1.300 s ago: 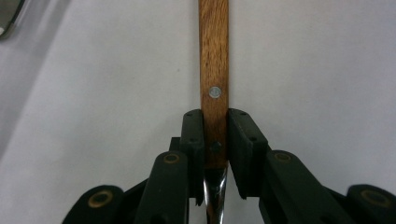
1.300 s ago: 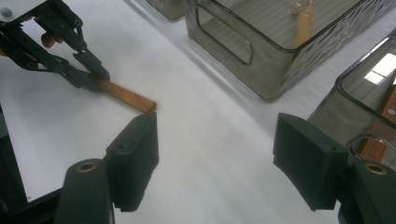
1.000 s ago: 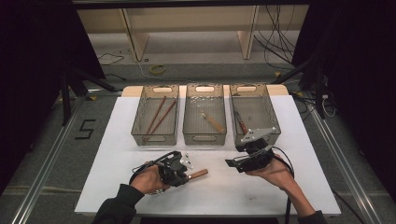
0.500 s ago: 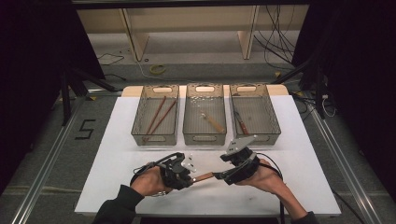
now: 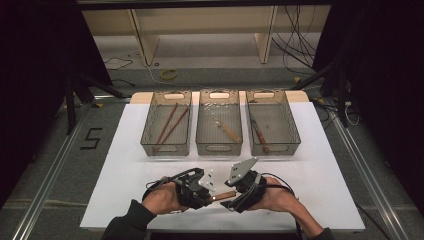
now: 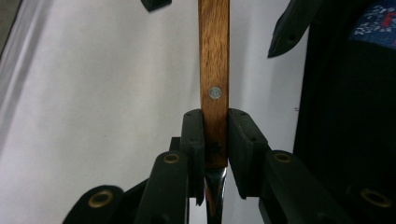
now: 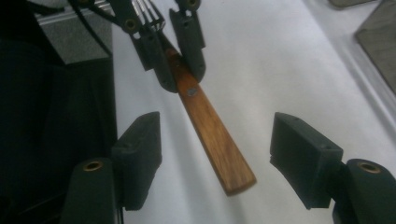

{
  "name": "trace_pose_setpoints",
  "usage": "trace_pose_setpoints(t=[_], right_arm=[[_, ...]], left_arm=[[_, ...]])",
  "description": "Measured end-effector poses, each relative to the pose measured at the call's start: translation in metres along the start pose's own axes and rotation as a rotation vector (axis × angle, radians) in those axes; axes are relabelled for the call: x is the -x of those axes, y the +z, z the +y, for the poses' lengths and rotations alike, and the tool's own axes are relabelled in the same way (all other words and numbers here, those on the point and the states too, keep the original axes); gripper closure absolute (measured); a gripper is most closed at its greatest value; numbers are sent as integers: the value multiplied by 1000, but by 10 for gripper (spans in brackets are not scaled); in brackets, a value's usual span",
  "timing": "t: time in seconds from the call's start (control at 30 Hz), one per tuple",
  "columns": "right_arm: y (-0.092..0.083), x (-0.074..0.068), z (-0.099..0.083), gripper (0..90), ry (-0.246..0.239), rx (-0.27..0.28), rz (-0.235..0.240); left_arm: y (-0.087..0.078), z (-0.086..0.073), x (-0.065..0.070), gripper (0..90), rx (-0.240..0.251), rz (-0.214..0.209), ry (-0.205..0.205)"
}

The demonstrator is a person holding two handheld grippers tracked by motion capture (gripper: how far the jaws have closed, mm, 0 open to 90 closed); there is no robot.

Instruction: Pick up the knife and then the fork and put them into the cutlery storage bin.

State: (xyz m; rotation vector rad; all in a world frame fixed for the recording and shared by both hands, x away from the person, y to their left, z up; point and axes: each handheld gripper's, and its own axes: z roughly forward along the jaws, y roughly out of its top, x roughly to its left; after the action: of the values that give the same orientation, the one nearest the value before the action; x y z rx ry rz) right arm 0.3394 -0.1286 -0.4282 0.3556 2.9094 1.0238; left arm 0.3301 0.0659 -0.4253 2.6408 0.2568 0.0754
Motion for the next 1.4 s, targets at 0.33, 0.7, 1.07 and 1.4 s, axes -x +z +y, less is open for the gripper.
trace_pose_setpoints(t=[0.33,0.7,1.07,1.4], right_arm=[[6,-7,0,500,-61,-40,8],[9,-12,0,644,-117,-67,33],[7,-14,-3,741,-194,-77,94],[5,-16,-4,758,-239,-76,109]], left_arm=[[1,4,6,765,-7,-14,23],[2,6,9,764,-21,-33,49],[2,7,14,761,-23,-54,109],[2,7,14,759,-9,-68,125]])
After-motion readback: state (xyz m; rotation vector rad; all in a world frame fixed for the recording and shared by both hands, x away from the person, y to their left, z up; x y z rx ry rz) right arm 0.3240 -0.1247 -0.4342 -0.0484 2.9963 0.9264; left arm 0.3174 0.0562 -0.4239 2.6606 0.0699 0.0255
